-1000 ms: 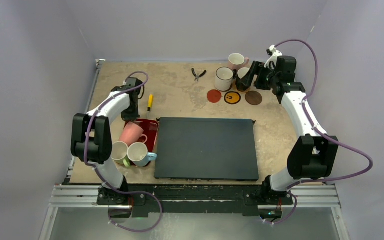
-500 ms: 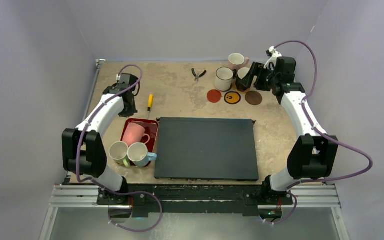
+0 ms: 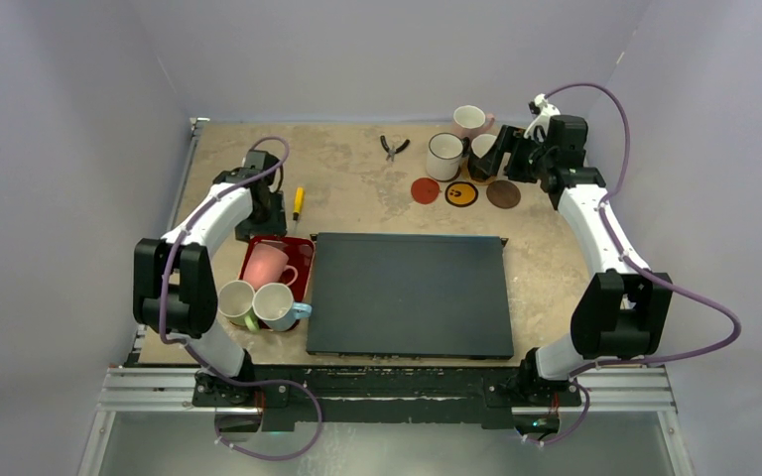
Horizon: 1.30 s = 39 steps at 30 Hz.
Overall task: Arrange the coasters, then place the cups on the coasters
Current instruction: Pick up the cup from the tray.
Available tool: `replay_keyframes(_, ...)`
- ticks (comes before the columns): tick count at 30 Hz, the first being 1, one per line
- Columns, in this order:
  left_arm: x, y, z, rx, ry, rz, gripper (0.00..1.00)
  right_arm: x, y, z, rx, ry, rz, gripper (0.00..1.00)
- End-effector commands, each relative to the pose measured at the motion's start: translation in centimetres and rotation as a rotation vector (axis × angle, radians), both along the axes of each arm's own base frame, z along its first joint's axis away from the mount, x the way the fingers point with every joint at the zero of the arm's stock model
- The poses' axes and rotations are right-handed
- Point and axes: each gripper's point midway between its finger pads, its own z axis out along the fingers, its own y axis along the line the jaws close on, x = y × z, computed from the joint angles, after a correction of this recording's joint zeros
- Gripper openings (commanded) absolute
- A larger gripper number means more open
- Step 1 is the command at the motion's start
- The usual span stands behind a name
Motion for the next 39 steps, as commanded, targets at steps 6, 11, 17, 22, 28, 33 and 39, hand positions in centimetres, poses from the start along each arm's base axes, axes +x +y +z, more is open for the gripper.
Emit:
replay_keyframes(6, -2.2, 0.3, -2.3, 0.014, 0.157, -0.028, 0.58, -0.4, 0.7, 1.9, 0.017, -0.067, 0.036, 0.77)
replay_keyframes(11, -3.3, 1.1, -2.0, 0.057, 0.192, -0.024, 0.54, -0.5, 0.9, 1.6, 0.029, -0.062, 0.047, 0.78)
replay_keyframes(17, -4.9, 1.4, -2.5, 0.07, 0.256, -0.038, 0.51, -0.5, 0.9, 1.5, 0.03, -0.062, 0.048, 0.78)
replay_keyframes(22, -5.2, 1.7, -2.0, 0.083, 0.254, -0.038, 0.4, -0.6, 1.0, 1.2, 0.031, -0.057, 0.05, 0.78)
replay_keyframes(28, -5.1, 1.8, -1.5, 0.089, 0.243, -0.037, 0.26, -0.6, 1.0, 0.9, 0.027, -0.052, 0.051, 0.78)
replay_keyframes(33, -4.7, 1.9, -0.7, 0.094, 0.22, -0.035, 0.1, -0.7, 0.9, 0.8, 0.023, -0.05, 0.051, 0.78)
replay_keyframes(39, -4.0, 2.0, 1.0, 0.099, 0.152, -0.014, 0.0, -0.8, 0.8, 0.6, 0.018, -0.044, 0.047, 0.78)
